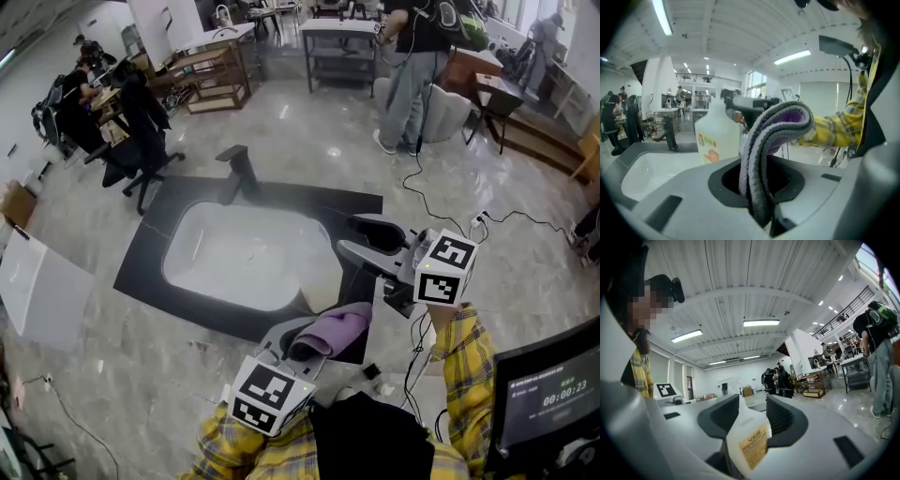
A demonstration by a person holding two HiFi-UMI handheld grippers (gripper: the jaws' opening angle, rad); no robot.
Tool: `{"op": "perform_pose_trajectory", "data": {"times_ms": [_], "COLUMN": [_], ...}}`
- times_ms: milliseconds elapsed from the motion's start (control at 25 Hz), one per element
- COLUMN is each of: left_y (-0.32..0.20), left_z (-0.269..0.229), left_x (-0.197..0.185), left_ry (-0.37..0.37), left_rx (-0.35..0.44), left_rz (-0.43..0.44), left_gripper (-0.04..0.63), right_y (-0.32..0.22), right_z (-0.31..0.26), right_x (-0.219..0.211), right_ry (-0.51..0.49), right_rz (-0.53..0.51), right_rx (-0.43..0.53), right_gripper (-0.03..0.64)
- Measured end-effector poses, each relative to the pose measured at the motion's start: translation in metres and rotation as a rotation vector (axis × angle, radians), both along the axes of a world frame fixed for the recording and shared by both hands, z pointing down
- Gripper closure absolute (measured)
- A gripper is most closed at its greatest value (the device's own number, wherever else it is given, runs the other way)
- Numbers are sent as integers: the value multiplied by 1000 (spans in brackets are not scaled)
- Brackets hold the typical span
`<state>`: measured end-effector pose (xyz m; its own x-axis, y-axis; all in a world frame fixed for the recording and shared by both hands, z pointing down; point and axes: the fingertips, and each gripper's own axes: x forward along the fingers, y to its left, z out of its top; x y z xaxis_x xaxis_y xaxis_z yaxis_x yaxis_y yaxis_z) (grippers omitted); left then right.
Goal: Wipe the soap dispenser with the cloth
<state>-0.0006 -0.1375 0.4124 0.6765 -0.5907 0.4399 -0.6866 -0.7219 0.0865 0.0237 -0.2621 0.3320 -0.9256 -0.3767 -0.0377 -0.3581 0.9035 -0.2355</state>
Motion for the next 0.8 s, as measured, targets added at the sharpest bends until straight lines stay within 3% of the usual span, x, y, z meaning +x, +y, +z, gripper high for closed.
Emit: {"op": "perform_pose_trajectory", "data": {"times_ms": [120,280,440,800], "left_y": [-9,-20,-20,-10], "left_z": [-46,-68,-67,-56], "left_x": [-16,-33,-44,-66], "left_ry": [52,49,65,122], "left_rx": [86,147,129,88], "left_rz": [-50,-106,-128,-166], "left_gripper": [523,523,523,523], "right_y": [1,16,17,26], "right_z": [-8,-9,-2,-3], "right_x": [-5,-19,-32,-63], "right_ry": [5,63,165,258], "right_rz": [-58,-215,-309,-557], "right_rx": [26,70,127,171], "right_gripper": [456,456,456,410]}}
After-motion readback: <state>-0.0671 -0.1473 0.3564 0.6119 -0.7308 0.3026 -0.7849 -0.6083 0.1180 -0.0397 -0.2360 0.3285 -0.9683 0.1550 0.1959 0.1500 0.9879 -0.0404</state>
